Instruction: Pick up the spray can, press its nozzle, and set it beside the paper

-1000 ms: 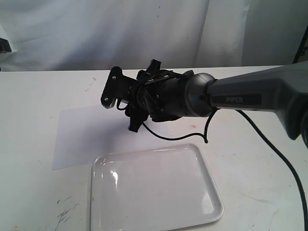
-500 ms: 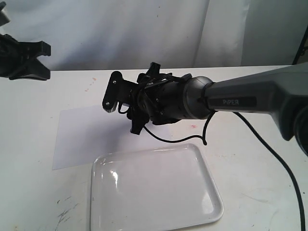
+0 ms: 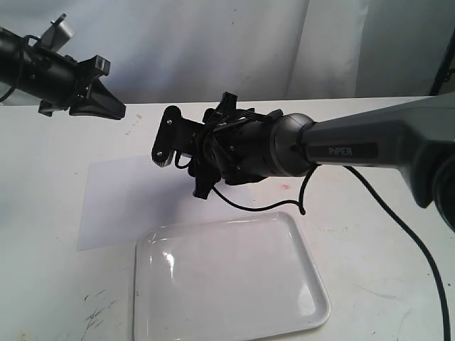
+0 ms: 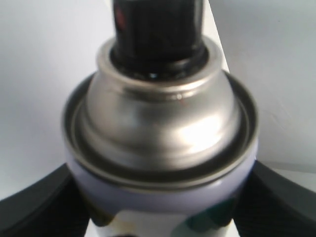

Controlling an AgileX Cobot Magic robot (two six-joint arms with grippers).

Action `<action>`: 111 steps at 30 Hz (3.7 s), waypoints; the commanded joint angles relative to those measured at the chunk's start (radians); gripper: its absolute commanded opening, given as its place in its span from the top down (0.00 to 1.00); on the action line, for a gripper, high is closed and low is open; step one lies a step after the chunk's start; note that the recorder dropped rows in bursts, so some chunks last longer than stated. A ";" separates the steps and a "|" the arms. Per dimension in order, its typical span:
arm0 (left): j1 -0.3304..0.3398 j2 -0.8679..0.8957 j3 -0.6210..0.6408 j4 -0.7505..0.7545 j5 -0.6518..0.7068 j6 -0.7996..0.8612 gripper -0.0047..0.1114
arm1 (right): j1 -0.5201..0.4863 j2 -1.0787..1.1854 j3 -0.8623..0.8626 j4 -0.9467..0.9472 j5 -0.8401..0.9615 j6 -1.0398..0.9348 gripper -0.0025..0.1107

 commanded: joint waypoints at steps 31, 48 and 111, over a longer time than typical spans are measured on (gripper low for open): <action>-0.051 0.214 -0.082 -0.228 0.129 0.119 0.96 | 0.000 0.046 -0.038 -0.061 0.106 0.030 0.98; -0.076 0.249 -0.082 -0.241 0.129 0.119 0.96 | 0.000 0.030 -0.051 -0.045 0.047 0.035 0.98; -0.144 -1.072 1.091 -0.080 -1.036 0.201 0.96 | -0.188 -0.455 0.301 0.774 -0.407 0.001 0.98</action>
